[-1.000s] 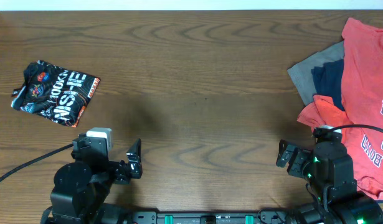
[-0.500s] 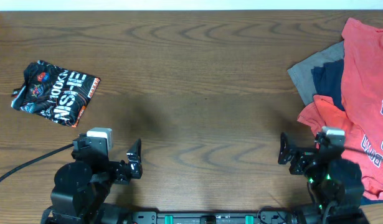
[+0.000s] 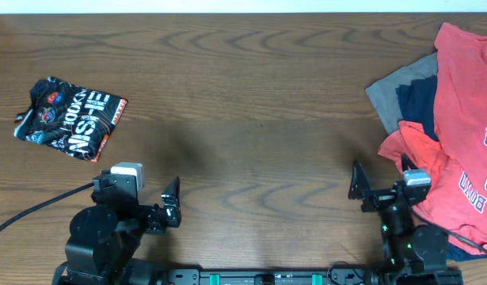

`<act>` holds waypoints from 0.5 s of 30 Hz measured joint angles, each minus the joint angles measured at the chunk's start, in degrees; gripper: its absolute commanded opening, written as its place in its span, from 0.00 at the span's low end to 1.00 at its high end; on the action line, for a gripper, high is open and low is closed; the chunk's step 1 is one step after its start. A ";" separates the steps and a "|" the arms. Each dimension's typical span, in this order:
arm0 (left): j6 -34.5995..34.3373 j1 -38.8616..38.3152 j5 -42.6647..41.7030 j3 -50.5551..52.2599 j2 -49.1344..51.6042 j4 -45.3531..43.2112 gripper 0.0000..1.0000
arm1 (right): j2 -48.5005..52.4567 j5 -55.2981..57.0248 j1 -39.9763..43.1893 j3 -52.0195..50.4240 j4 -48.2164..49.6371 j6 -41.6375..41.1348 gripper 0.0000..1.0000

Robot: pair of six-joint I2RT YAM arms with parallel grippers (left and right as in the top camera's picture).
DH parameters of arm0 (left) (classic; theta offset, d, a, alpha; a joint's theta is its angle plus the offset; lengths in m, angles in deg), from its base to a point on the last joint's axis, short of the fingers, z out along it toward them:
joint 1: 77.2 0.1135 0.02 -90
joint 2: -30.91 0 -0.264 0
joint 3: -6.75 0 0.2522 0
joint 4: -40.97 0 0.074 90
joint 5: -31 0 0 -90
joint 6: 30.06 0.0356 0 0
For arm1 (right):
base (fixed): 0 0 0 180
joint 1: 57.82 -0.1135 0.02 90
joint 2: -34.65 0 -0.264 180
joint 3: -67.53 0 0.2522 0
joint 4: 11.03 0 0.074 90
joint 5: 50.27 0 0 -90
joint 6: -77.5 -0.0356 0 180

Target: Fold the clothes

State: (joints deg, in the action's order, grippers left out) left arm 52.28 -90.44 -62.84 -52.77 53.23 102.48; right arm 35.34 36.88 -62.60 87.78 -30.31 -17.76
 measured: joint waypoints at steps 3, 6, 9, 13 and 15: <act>0.00 0.00 0.00 0.00 0.00 0.00 0.98 | -0.07 -0.13 0.00 -4.02 7.08 2.25 0.99; 0.00 0.00 0.00 0.00 0.00 0.00 0.98 | -0.07 -0.17 0.00 -5.81 7.48 3.43 0.99; 0.00 0.00 0.00 0.00 0.00 0.00 0.98 | -0.09 -0.17 0.00 -6.10 6.78 4.09 0.99; 0.00 0.00 0.02 0.00 0.00 -0.02 0.98 | -0.04 -0.17 0.00 -6.10 2.32 4.57 0.99; 0.00 0.00 0.00 0.00 0.00 0.00 0.98 | 0.00 -0.17 0.00 -6.10 1.75 4.70 0.99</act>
State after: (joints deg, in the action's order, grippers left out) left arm 52.28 -90.44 -62.84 -52.77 53.23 102.48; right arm 35.34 36.70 -62.60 81.68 -28.56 -13.06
